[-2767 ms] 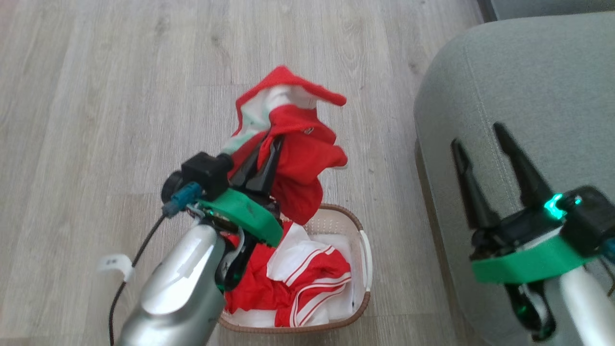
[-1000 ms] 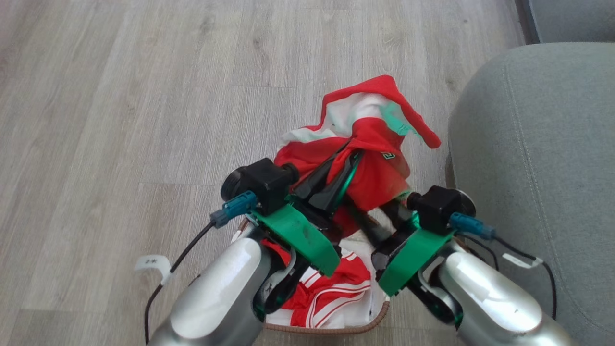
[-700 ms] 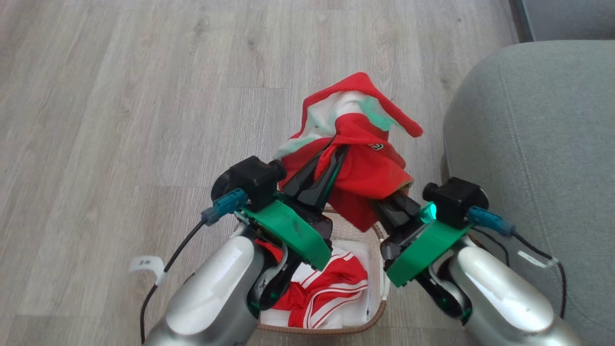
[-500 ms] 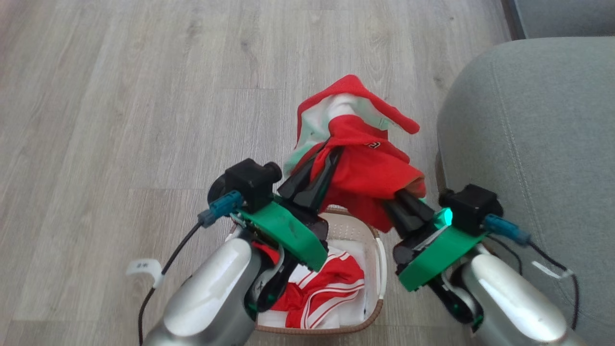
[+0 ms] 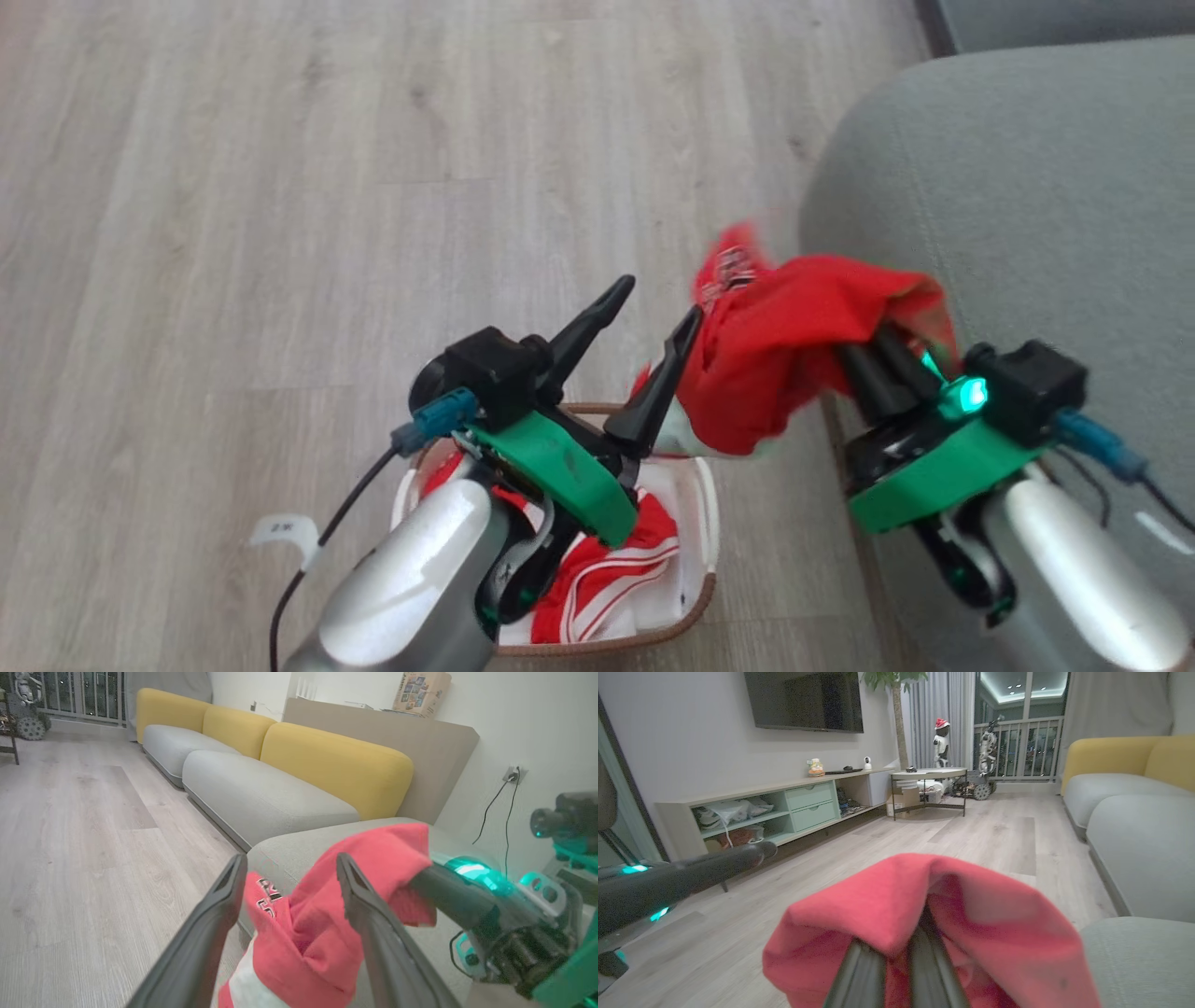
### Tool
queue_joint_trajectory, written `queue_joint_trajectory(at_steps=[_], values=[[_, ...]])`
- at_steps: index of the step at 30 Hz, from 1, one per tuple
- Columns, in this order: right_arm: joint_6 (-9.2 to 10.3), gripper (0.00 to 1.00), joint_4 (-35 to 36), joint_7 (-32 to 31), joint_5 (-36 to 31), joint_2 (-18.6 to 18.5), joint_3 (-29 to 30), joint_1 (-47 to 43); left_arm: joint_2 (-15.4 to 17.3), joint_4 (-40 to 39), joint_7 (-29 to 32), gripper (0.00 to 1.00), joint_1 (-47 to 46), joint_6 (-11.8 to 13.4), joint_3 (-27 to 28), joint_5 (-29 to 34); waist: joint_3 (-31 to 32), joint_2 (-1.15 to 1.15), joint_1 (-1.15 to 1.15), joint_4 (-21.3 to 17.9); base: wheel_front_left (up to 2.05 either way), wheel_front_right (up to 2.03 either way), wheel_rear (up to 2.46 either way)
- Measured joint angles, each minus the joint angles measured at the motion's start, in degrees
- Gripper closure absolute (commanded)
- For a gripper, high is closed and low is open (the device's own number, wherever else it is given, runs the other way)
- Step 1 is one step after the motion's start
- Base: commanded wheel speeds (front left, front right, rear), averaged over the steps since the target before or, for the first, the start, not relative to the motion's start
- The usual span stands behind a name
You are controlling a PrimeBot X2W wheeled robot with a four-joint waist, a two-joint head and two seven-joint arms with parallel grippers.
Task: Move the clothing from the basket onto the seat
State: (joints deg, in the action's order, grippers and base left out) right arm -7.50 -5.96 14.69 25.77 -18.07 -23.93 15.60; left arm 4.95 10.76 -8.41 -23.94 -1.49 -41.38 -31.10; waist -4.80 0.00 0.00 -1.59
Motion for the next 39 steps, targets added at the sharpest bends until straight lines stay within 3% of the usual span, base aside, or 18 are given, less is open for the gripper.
queue_joint_trajectory(at_steps=[8,29,39], values=[[0.0,1.0,3.6,0.01,-0.6,-0.88,3.56,-0.42,0.48,1.3,-0.27,0.0,0.0,0.0,-1.1,1.26,-0.17,0.0,0.0,-4.98,0.0,0.0,0.0],[0.0,1.0,8.12,0.01,-1.58,-1.45,9.25,-4.52,0.92,6.31,-2.27,0.0,-1.12,-0.35,-2.49,2.27,-1.12,0.0,0.0,-24.41,0.0,0.0,0.0],[0.0,1.0,9.09,0.01,-1.72,-0.52,11.92,-4.62,0.77,7.84,-2.52,0.0,-2.94,-0.35,-3.01,2.27,-2.55,0.0,0.0,-29.31,0.0,0.0,0.0]])
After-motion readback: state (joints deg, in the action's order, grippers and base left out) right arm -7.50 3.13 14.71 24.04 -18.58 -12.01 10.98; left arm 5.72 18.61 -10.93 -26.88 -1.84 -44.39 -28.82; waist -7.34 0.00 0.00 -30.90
